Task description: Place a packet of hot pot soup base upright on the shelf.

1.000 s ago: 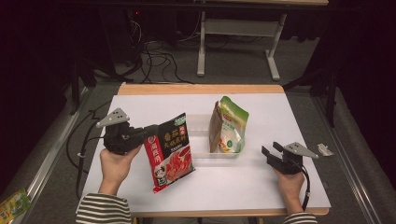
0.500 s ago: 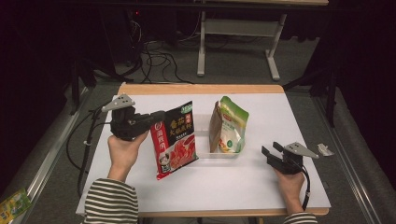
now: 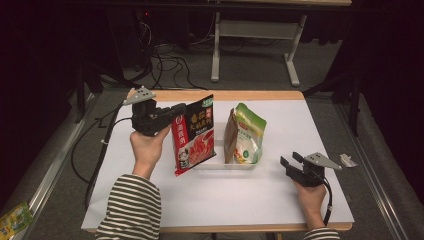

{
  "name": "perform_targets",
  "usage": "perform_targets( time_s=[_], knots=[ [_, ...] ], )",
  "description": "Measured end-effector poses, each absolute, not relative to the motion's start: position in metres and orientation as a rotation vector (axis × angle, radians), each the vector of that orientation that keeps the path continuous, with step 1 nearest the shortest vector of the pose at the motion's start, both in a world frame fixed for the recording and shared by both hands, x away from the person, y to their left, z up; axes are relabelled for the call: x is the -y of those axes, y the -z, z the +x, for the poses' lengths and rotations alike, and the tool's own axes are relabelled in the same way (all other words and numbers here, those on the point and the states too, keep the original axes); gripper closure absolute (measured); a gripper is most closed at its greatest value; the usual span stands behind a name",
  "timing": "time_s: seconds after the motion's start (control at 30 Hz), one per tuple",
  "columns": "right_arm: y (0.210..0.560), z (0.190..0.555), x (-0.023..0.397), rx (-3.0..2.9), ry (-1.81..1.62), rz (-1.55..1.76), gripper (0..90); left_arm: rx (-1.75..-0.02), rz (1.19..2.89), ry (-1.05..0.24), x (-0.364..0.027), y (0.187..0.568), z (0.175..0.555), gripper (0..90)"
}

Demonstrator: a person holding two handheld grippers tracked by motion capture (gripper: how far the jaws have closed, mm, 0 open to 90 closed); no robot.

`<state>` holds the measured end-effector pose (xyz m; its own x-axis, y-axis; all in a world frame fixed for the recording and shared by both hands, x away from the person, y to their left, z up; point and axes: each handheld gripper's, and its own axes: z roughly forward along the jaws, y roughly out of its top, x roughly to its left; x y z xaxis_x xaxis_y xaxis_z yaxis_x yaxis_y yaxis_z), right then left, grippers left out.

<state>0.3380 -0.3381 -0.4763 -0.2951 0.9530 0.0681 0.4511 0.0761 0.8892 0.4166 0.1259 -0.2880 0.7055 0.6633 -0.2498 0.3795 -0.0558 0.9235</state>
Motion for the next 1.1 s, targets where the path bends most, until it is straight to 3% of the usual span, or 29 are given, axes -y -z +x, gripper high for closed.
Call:
perform_targets(
  time_s=[0.47, 1.1],
  knots=[
    [0.476, 0.338, 0.338, -1.805, -1.173, 1.382, 43.7, -0.869, 1.695, -0.333, -0.114, 0.31, 0.431, 87.6],
    [0.476, 0.337, 0.338, -1.807, -1.17, 1.378, 43.6, -0.963, 1.734, -0.359, -0.128, 0.333, 0.44, 66.1]
  ],
)
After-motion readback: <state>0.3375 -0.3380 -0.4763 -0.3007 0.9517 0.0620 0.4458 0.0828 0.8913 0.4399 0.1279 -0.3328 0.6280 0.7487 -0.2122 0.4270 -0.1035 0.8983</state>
